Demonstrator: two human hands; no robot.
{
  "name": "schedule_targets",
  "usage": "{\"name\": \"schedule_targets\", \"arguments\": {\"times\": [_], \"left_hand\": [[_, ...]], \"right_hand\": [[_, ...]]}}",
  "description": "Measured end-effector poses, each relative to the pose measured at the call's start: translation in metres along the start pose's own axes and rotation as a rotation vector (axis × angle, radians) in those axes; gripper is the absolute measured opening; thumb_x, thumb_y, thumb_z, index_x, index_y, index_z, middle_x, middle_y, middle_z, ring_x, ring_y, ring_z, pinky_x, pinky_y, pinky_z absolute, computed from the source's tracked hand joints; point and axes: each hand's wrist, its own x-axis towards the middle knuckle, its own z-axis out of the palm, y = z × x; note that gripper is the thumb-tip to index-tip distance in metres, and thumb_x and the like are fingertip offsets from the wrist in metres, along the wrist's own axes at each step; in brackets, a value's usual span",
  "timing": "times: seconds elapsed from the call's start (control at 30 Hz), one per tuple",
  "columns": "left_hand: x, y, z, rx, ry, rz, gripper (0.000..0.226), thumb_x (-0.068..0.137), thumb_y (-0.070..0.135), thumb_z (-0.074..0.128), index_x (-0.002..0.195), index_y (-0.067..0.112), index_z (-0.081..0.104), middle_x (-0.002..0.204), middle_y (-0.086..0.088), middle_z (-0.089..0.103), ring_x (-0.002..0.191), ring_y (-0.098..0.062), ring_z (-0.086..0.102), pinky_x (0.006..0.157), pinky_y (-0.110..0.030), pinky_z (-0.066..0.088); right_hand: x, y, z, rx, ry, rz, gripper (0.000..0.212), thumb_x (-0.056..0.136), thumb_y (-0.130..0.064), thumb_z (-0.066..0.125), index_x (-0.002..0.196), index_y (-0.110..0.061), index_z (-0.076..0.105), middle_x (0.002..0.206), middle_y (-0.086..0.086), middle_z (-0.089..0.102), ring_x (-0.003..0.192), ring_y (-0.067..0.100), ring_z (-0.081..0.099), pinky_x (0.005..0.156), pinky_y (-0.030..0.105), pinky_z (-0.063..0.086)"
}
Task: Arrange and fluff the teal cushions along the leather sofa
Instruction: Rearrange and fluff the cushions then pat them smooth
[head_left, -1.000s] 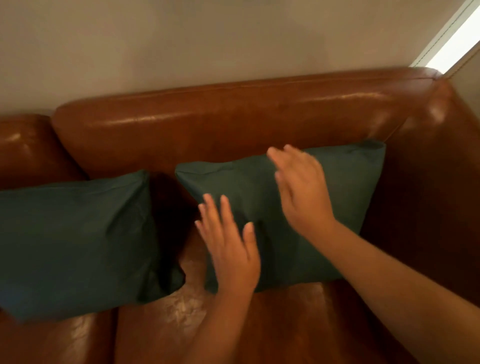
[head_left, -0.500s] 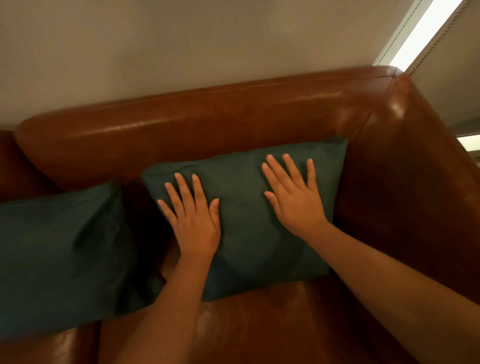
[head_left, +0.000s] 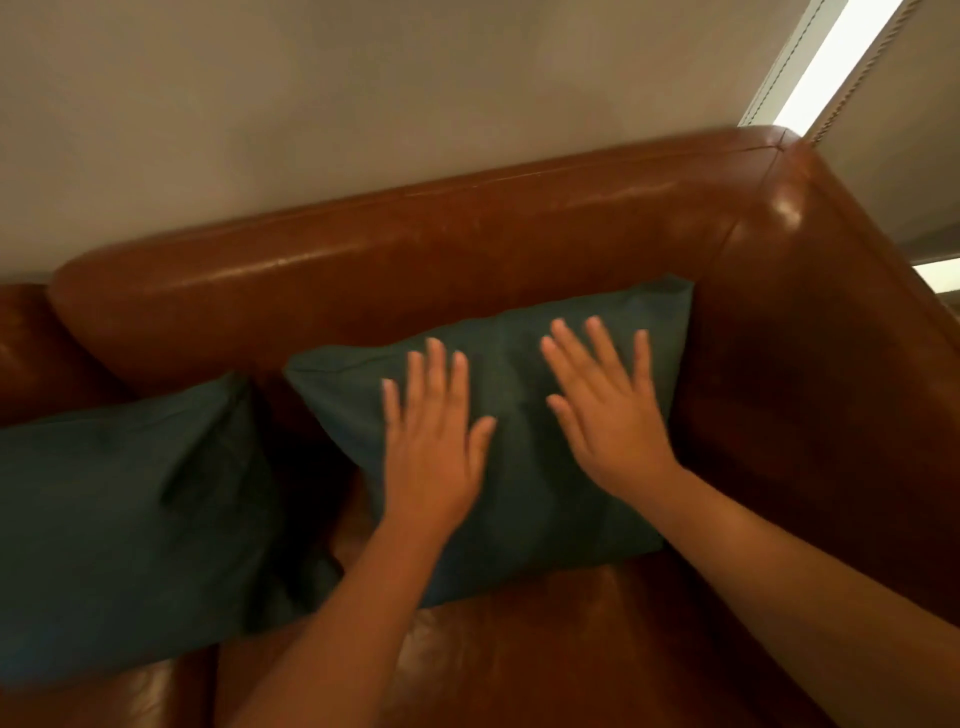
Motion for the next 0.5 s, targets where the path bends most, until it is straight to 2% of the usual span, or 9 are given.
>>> {"name": "schedule_targets", "arguments": {"times": [0.1,0.3,0.4,0.5], "left_hand": [[-0.005,0.0,0.02,0.02,-0.035,0.077,0.061,0.098,0.049,0.018,0.148,0.015,0.024,0.156,-0.01,0.019,0.145,-0.025,0.014,0.115,-0.053,0.011],[0.007,-0.043,0.027,0.087,-0.044,0.076,0.059,0.098,0.048,0.016,0.149,0.019,0.021,0.156,-0.012,0.021,0.144,-0.027,0.014,0.114,-0.056,0.004],[0.007,-0.071,0.024,0.16,-0.05,-0.008,0.055,0.098,0.043,0.022,0.148,0.02,0.024,0.156,-0.013,0.019,0.144,-0.03,0.01,0.113,-0.057,0.003],[0.006,-0.104,0.011,0.187,-0.042,-0.155,0.052,0.097,0.039,0.028,0.145,0.019,0.034,0.157,-0.017,0.016,0.144,-0.036,0.01,0.112,-0.059,0.003]], "right_hand": [[-0.001,-0.002,0.013,-0.078,-0.073,-0.083,0.052,0.102,-0.043,0.022,0.149,-0.021,0.028,0.157,-0.002,0.023,0.146,0.021,0.018,0.115,0.057,0.012],[0.004,0.025,0.018,-0.141,-0.067,-0.109,0.05,0.103,-0.041,0.025,0.149,-0.022,0.028,0.157,0.0,0.025,0.145,0.023,0.021,0.115,0.057,0.014],[0.0,0.042,0.016,-0.163,-0.043,-0.033,0.049,0.103,-0.038,0.025,0.149,-0.02,0.029,0.156,-0.002,0.027,0.145,0.024,0.021,0.114,0.06,0.012],[-0.007,0.063,0.01,-0.138,-0.056,0.17,0.051,0.102,-0.038,0.021,0.148,-0.019,0.028,0.156,-0.001,0.026,0.145,0.027,0.017,0.114,0.06,0.008]]}}
